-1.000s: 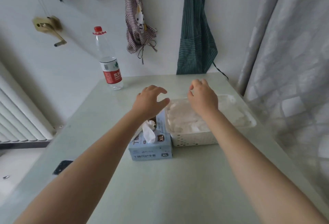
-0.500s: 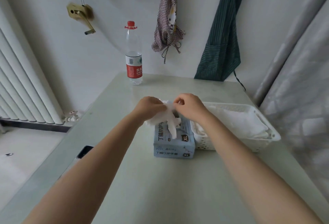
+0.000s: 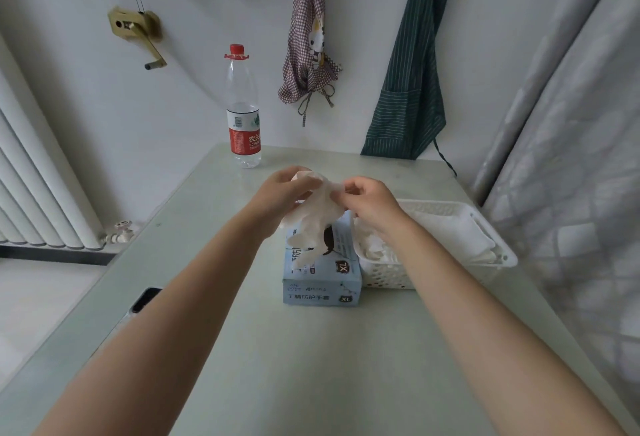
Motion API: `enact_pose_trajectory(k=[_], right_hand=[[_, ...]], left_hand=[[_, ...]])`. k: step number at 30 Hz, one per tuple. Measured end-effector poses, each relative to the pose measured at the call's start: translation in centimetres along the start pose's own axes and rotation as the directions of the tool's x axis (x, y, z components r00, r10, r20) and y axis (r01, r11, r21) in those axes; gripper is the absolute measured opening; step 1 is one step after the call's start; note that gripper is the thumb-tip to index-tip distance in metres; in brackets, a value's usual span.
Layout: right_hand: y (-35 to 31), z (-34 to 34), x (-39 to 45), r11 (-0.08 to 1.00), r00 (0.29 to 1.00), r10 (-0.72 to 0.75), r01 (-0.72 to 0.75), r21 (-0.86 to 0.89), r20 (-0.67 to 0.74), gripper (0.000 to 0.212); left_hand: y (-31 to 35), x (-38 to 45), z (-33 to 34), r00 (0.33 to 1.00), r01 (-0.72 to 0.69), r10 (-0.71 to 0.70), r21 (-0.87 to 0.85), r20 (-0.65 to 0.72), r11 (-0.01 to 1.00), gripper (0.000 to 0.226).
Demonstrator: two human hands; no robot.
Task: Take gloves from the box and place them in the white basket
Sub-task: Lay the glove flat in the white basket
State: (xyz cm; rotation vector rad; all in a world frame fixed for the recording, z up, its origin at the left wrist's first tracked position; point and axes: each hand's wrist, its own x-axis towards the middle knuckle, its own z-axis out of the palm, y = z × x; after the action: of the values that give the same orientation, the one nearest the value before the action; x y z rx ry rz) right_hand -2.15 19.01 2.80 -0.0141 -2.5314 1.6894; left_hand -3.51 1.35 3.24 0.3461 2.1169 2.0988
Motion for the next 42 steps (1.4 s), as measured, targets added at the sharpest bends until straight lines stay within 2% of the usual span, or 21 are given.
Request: enact_pose_trajectory(k=[3, 7, 9, 11, 13, 15, 17, 19, 21, 23, 25, 27, 29, 33, 35, 37, 40, 42], right_hand=[[0.3, -0.4, 0.6, 0.996, 0.992, -0.039, 0.029, -0.081, -0.122, 0.004], [-0.3, -1.6, 1.0, 0.984, 0.961, -0.086, 0.041, -0.172, -0.264, 0.019], [-0.9, -2.1, 1.2, 0.981, 0.947, -0.116, 0.062, -0.186, -0.300, 0.016], [-1.5, -2.6, 1.2, 0.980, 0.935, -0.145, 0.091, -0.176, -0.324, 0.012], [-2.1, -2.8, 1.1, 0.979, 0.928, -0.170, 0.120, -0.167, -0.331, 0.018], [-2.8, -2.8, 1.0, 0.975, 0.938, -0.184, 0.138, -0.173, -0.293, 0.020], [-3.3, -2.5, 0.9, 0.971, 0.955, -0.196, 0.157, -0.182, -0.221, 0.014], [-3.8, -2.0, 0.7, 0.965, 0.964, -0.215, 0.185, -0.184, -0.160, 0.010], [-4.0, -1.7, 0.4, 0.957, 0.963, -0.240, 0.212, -0.199, -0.126, 0.009], [-4.1, -1.8, 0.0, 0.959, 0.969, -0.235, 0.217, -0.184, -0.078, 0.010], [-4.1, -2.2, -0.4, 0.968, 0.986, -0.166, 0.169, -0.186, 0.028, 0.021], [-3.8, -2.5, -0.9, 0.961, 0.987, -0.075, 0.109, -0.256, 0.142, 0.022], [-3.6, -2.6, -1.3, 0.958, 0.986, -0.029, 0.074, -0.277, 0.164, 0.018], [-3.5, -3.0, -1.3, 0.988, 0.999, -0.005, 0.012, -0.154, 0.044, 0.014], [-3.6, -3.4, -1.1, 0.999, 0.998, 0.014, -0.016, -0.029, -0.064, 0.007], [-4.0, -3.9, -1.1, 0.998, 0.986, 0.017, -0.005, 0.070, -0.167, 0.012], [-5.0, -4.5, -1.5, 0.991, 0.974, -0.026, 0.054, 0.121, -0.223, 0.035], [-6.1, -4.8, -2.0, 0.990, 0.971, -0.104, 0.122, 0.070, -0.215, 0.039]], left_hand=[[-0.5, 0.2, 0.2, 0.995, 0.015, -0.006, 0.090, -0.095, 0.996, 0.015], [-1.0, 0.3, 0.0, 0.986, 0.058, -0.015, 0.264, -0.165, 0.963, 0.016], [-1.1, 0.4, -0.1, 0.981, 0.073, -0.015, 0.298, -0.194, 0.952, 0.021], [-0.8, 0.4, -0.1, 0.982, 0.052, 0.009, 0.318, -0.188, 0.947, 0.027], [-0.4, 0.4, 0.1, 0.991, -0.006, 0.047, 0.313, -0.125, 0.950, 0.033], [0.2, 0.2, 0.3, 0.995, -0.061, 0.079, 0.256, -0.058, 0.965, 0.039], [0.8, 0.2, 0.7, 0.994, -0.106, 0.112, 0.222, -0.013, 0.969, 0.040], [1.3, 0.2, 1.2, 0.990, -0.138, 0.143, 0.280, 0.004, 0.950, 0.033], [1.8, 0.1, 1.7, 0.982, -0.158, 0.183, 0.323, -0.049, 0.933, 0.023], [2.2, 0.1, 1.8, 0.965, -0.176, 0.221, 0.284, -0.139, 0.943, 0.016], [2.5, 0.0, 1.4, 0.946, -0.183, 0.242, 0.261, -0.217, 0.948, 0.010], [2.7, -0.1, 1.0, 0.935, -0.185, 0.235, 0.198, -0.267, 0.963, 0.008], [3.0, -0.3, 0.7, 0.941, -0.187, 0.205, 0.091, -0.269, 0.978, 0.007], [3.1, -0.7, 0.4, 0.945, -0.151, 0.151, 0.024, -0.289, 0.988, 0.006], [2.9, -0.8, 0.1, 0.940, -0.114, 0.124, 0.050, -0.318, 0.992, 0.004], [2.8, -0.9, -0.1, 0.941, -0.056, 0.088, 0.107, -0.326, 0.993, 0.015], [3.0, -1.3, -0.2, 0.979, -0.003, 0.041, 0.188, -0.199, 0.982, 0.040], [3.5, -1.7, 0.0, 0.995, -0.043, 0.062, 0.222, -0.079, 0.974, 0.055]])
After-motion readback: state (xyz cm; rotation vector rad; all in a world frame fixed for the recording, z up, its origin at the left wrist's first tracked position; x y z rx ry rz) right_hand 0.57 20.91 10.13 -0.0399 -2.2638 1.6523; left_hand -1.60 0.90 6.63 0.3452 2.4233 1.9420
